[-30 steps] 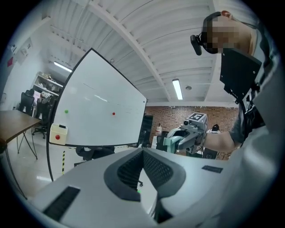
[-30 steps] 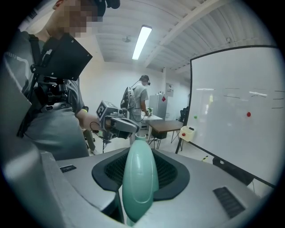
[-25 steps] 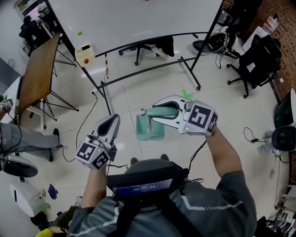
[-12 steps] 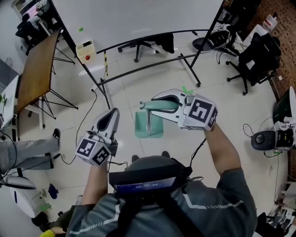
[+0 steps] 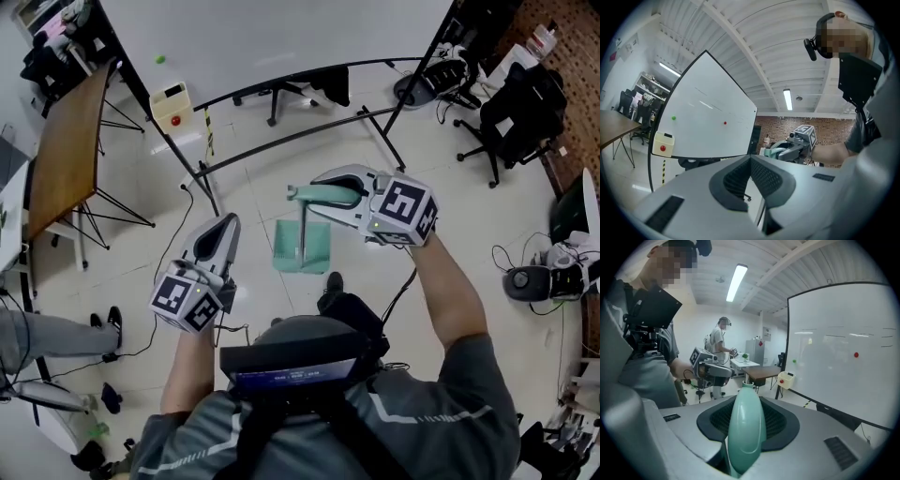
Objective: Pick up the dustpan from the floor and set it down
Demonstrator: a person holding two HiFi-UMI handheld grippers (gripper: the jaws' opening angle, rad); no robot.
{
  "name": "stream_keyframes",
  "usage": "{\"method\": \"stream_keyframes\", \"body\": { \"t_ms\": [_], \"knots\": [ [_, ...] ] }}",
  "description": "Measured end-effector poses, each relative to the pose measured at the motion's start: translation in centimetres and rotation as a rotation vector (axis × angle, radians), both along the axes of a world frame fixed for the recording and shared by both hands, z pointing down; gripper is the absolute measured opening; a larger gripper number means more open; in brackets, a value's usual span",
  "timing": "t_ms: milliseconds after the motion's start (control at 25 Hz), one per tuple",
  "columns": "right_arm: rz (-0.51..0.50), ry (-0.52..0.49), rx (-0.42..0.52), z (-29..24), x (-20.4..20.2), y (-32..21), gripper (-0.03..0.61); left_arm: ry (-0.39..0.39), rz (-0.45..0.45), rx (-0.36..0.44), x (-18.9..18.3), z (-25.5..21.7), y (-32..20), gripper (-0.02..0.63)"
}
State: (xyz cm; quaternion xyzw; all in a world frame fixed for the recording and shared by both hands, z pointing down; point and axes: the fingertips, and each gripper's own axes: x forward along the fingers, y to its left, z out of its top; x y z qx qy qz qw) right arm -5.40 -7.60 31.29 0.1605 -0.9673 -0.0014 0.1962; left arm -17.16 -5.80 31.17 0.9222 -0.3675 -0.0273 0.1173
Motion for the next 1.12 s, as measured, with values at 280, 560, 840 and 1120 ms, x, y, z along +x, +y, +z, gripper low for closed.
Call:
{"method": "stream_keyframes", "body": {
  "t_ms": [280,560,840,1120],
  "knots": [
    [-0.095,-0.014,0.031,0.4,2.2,-6.6,0.155,-0.012,-0.1,0.002,3.7,0.3,-7.9,0.028],
    [-0.204,0.006,0.018,0.8,3.7,-16.8,0.155,-0.057,-0.222,-0.027,7.1,0.6,-18.1,0.028],
    [-0.217,0.052,0.042,3.3,3.0,-24.2,0.155,-0.064,-0.214,-0.053,6.5,1.9,-24.5,0.028],
    [-0.2,0.066,0.043,6.8,2.1,-28.9,0.155,-0.05,-0.154,-0.094,5.0,5.7,-29.2,0.028]
  ]
}}
